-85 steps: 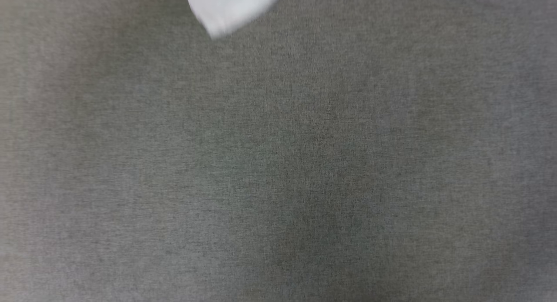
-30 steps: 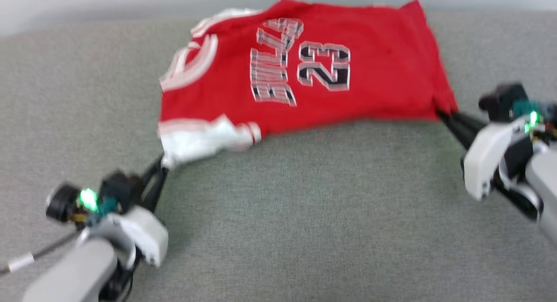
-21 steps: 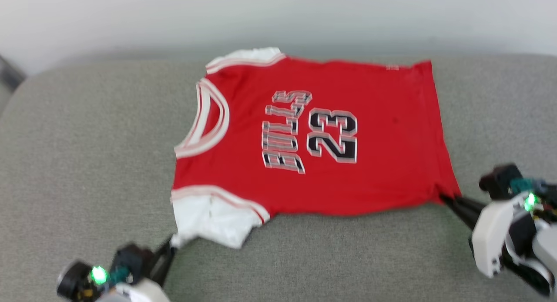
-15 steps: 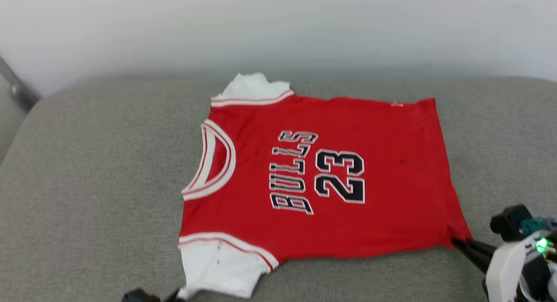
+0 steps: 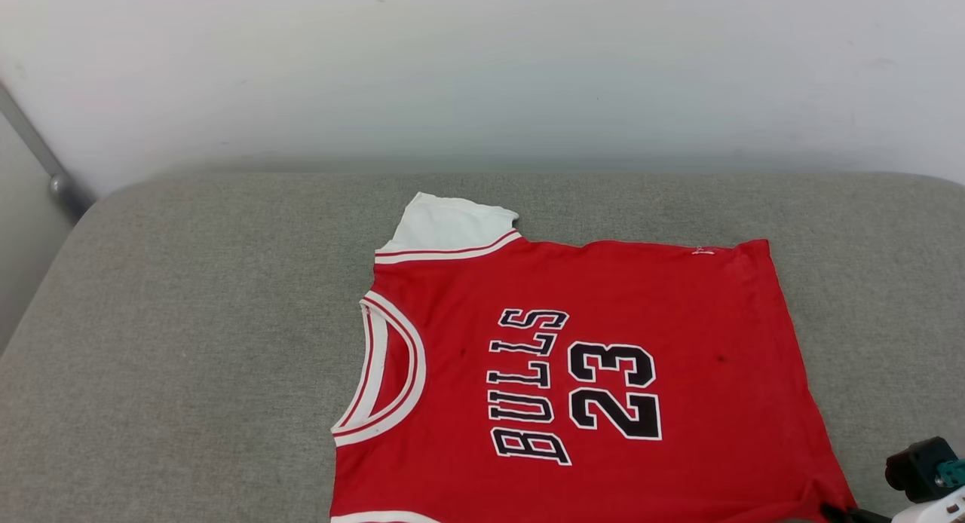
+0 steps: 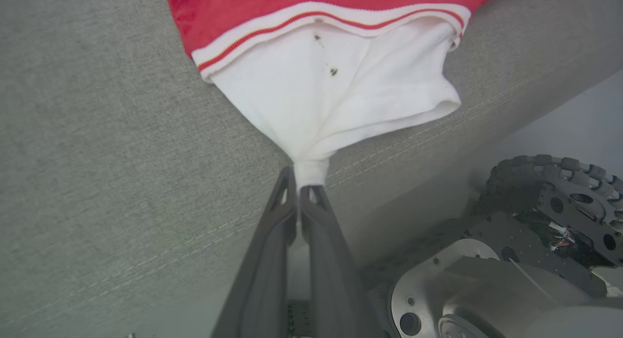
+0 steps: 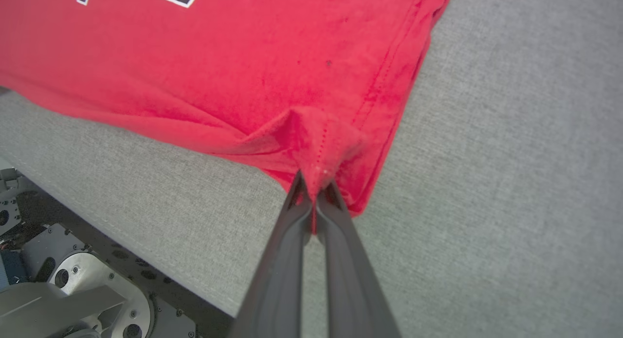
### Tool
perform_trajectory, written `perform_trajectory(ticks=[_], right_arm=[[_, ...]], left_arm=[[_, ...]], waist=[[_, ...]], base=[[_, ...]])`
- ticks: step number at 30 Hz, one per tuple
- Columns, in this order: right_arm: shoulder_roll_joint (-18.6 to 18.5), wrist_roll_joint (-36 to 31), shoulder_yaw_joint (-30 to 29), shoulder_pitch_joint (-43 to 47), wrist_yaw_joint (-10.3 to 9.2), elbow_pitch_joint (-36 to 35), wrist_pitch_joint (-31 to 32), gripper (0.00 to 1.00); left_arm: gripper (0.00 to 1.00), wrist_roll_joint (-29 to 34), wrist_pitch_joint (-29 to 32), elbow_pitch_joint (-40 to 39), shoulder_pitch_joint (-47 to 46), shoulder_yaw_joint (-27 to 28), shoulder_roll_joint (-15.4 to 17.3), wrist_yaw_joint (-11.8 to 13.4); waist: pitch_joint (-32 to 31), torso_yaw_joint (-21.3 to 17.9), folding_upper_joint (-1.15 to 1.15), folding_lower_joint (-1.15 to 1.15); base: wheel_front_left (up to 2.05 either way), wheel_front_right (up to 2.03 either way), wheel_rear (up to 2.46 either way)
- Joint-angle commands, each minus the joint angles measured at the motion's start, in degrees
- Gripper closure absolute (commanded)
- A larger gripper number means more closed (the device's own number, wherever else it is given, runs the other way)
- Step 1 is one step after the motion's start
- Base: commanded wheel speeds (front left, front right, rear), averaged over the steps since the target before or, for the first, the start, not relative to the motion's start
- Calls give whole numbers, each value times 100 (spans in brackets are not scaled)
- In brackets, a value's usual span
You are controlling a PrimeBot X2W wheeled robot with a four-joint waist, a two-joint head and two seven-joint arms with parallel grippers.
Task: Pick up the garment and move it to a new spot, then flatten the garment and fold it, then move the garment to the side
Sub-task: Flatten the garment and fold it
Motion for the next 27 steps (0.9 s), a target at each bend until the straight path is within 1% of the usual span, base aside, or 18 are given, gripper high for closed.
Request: perform_trajectory(ticks=[1,4,6,12,15,20,22,27], right_arm=[[87,-85,-147,140,-5,-47,60,100],[166,-131,-307,218,-5,-116,120,100],[260,-190,-518,242,-5,-156,107,100],[544,-423,-1043,190,-5,-320,177,100],[671,-507,-1250,84,-5,-409,226,100],[812,-608,-1551,-100,-5,-518,335,100],[863,-665,-1615,-190,-5,-565,390,100],[1010,-749,-1683,-506,-5,-560,569,100]], left_arm=[[100,-24,27,15,-51,19,-25,-26],[100,35,1,41,-154,44,-57,-34],[100,90,-41,89,-296,106,-56,-62],[100,321,-68,250,-942,311,49,-260],[100,462,-46,365,-1359,435,45,-388],[100,664,144,524,-2063,504,-111,-593],[100,722,198,666,-2333,523,-171,-722],[100,722,82,1246,-2881,660,-358,-1059]], waist=[[12,-13,0,1],[24,-29,0,1],[37,-46,0,1],[91,-88,0,1],[162,-122,0,1],[338,-184,0,1],[455,-232,0,1],[803,-359,0,1]], base=[[0,0,0],[0,0,0],[0,0,0],[0,0,0],[0,0,0],[0,0,0],[0,0,0],[0,0,0]])
